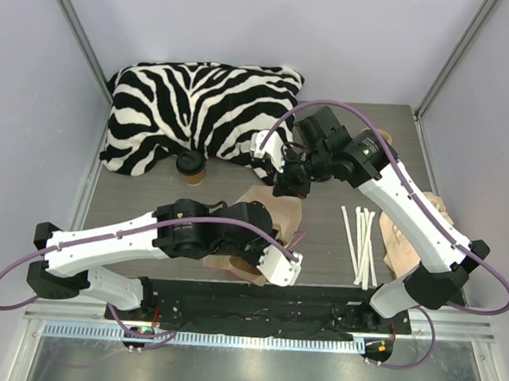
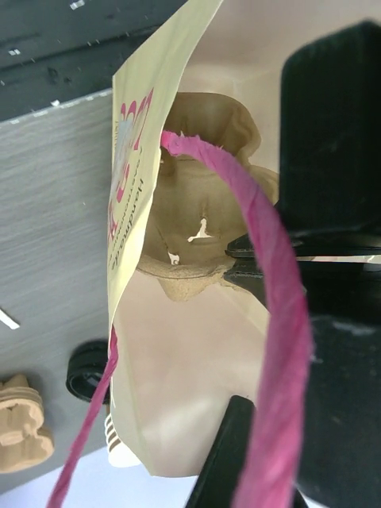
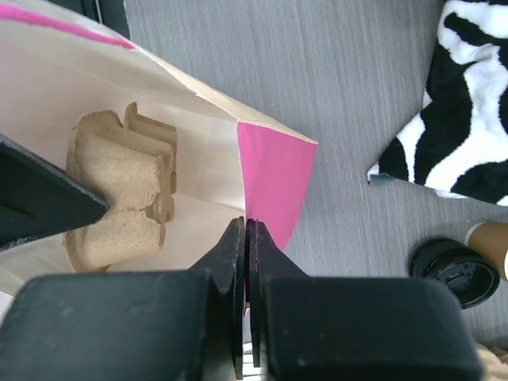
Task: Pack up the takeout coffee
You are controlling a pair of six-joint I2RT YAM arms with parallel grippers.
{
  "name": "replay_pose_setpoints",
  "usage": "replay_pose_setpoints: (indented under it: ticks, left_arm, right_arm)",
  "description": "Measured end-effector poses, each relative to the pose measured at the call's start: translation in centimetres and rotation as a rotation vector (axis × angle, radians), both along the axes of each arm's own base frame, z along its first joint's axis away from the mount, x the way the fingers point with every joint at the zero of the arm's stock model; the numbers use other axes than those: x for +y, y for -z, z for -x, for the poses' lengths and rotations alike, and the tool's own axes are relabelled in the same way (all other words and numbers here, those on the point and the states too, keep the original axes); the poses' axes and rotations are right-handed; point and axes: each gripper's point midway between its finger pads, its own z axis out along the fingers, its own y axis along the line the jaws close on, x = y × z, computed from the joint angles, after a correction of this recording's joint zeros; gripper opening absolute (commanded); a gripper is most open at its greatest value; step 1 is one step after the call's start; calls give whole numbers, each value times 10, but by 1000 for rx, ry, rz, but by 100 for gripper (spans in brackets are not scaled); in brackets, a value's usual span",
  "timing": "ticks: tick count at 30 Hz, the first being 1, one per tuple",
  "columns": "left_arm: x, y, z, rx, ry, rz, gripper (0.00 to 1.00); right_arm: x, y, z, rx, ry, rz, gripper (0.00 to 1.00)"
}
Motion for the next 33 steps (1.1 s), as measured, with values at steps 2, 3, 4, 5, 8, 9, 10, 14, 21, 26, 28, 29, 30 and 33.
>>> replay_pose_setpoints:
  ticks: [2,3,4,5,8,9,10,14,21,26,28,29,30,33]
  left_arm:
    - [0,1,1,23,-9,8,0]
    - [0,2,2,35,-14,11,0]
    - [0,2,3,48,-20,15,0]
    - [0,2,3,58,-22,19,0]
    - [1,-4,5,74,-31,30,0]
    - [1,-10,5,73,-32,42,0]
    - [0,-17,5,71,-33,58,0]
    - [-8,-50,4,63,-31,122,0]
    - [-21,-52,5,83,-37,81,0]
    - [-29,-33,8,88,-50,-3,0]
    - [-30,-26,8,91,-60,-24,0]
    - [-31,-25,8,88,-66,-29,0]
    - [-31,-24,8,84,-73,-31,0]
    - [-31,-26,7,62,-86,-30,0]
  right_arm:
    - [-1,3,3,-2,-20,3,1]
    - [-3,6,5,0,-27,7,1]
    - [-4,7,7,2,-34,10,1]
    - [-4,9,8,3,-40,13,1]
    - [-4,10,9,0,-55,13,1]
    - [-4,10,9,-1,-59,12,1]
    - [-3,10,10,-1,-62,11,1]
    - [-2,10,11,0,-68,12,1]
    - [-2,15,8,20,-32,25,1]
    - [-1,17,6,35,-7,31,1]
    - [-1,18,5,37,0,33,1]
    - [-1,18,5,38,7,34,1]
    - [-2,18,4,38,13,35,1]
    - [-2,18,2,32,30,38,1]
